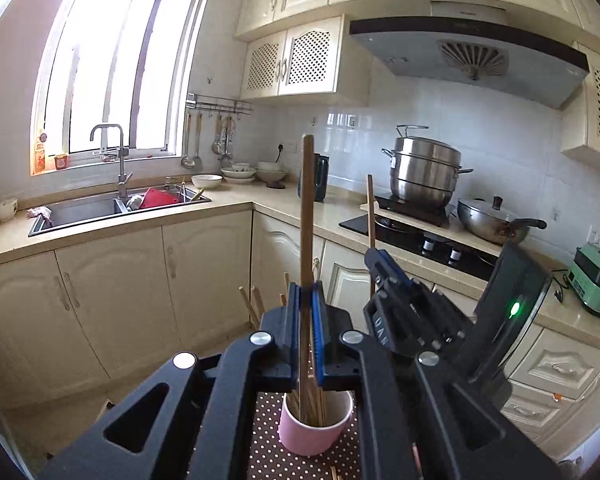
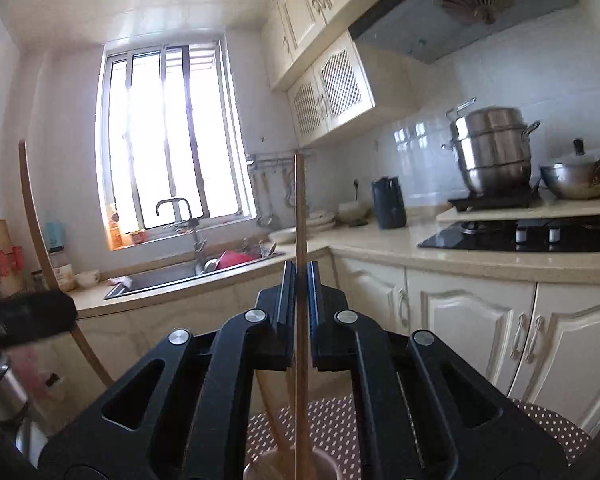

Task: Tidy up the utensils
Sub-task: 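Lower both held chopsticks down into the pink cup, then open both tools to release the chopsticks into the cup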

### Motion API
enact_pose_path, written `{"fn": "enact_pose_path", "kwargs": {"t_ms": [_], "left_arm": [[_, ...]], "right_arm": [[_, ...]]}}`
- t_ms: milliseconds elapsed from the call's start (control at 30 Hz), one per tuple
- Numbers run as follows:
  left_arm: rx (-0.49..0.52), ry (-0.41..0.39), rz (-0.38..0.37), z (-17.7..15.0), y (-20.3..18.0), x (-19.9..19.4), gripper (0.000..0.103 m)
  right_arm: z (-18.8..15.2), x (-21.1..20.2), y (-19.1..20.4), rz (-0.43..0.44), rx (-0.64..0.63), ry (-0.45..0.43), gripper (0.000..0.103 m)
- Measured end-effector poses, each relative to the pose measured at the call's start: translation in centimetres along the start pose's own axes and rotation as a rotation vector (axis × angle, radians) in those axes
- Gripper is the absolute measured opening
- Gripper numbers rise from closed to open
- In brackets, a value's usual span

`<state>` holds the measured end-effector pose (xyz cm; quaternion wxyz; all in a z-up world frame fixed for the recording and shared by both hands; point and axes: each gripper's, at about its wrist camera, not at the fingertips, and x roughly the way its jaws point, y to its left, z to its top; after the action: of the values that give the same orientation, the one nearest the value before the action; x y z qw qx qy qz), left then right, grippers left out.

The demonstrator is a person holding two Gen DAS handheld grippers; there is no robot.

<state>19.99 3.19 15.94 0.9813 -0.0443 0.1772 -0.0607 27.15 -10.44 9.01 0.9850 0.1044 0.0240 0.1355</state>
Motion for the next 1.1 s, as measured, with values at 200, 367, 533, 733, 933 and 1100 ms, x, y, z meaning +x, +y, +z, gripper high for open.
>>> {"fn": "enact_pose_path", "kwargs": {"t_ms": [200, 367, 533, 733, 933, 1100], "left_arm": [[-0.036, 0.04, -0.008, -1.2, 1.3, 2.9, 0.007], [-0.066, 0.068, -0.02, -2.5, 2.1, 5.2, 0.007], [-0.076, 0.121, -0.046, -4.5, 2.4, 7.7, 0.007], [-0.057, 0.189, -0.041, -7.1, 2.6, 10.1, 0.007], [-0.064, 0.18, -0.009, -8.4, 3.6, 9.9, 0.03], [-0.048, 0.185, 0.006, -9.2, 3.5, 9.3, 0.032]], "right_arm": [[-2.1, 2.2, -0.8, 0.024, 0.017, 0.022, 0.006], [-3.6, 3.0, -1.3, 0.029, -0.02, 0.051, 0.006], [-5.3, 2.4, -0.9, 0.068, -0.121, 0.063, 0.007], [-7.2, 1.8, -1.2, 0.075, -0.163, 0.163, 0.007], [-7.7, 0.7, -2.0, 0.055, -0.165, 0.261, 0.01], [-7.5, -1.1, -3.2, -0.048, -0.15, 0.259, 0.077]]}}
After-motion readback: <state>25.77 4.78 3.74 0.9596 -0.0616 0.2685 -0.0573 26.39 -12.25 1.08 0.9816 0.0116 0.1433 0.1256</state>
